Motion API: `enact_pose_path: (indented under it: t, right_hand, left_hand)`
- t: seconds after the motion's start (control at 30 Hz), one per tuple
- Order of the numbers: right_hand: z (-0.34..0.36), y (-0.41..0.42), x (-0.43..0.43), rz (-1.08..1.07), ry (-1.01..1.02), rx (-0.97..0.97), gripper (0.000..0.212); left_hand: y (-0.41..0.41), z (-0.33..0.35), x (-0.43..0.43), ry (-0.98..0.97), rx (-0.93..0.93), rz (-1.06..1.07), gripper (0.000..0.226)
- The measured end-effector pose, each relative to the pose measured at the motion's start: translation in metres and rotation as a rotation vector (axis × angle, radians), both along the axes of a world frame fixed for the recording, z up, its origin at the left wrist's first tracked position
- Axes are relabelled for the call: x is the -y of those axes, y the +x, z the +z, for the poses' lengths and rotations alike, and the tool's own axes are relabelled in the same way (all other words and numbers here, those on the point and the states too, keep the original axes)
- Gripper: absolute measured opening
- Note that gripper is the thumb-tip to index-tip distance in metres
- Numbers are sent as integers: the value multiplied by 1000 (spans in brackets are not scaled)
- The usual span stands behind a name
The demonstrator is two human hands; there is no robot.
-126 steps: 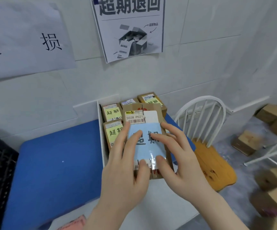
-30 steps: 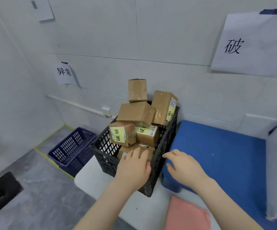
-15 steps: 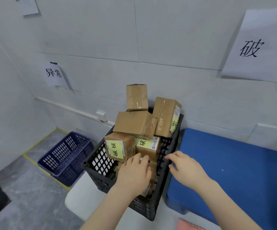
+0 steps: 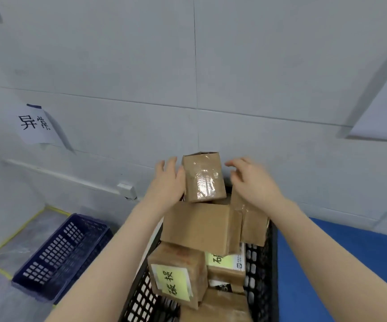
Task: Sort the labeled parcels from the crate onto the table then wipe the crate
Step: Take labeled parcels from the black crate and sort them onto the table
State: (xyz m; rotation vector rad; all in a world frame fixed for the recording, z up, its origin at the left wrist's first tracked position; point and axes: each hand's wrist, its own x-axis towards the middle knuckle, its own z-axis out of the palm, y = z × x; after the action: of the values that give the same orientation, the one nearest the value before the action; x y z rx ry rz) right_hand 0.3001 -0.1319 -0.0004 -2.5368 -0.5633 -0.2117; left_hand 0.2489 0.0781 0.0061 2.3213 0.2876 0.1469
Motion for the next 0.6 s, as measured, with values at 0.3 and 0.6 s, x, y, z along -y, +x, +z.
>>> enact_pose_path:
  t: [0.3, 0.6]
  right_hand:
    - [2, 51, -67, -6, 77, -128, 33]
    - [10, -7, -39, -44, 332, 63, 23]
  left_hand:
    - [71, 2, 6, -389, -145, -61, 39]
    - [22, 1, 34, -245, 256, -200, 39]
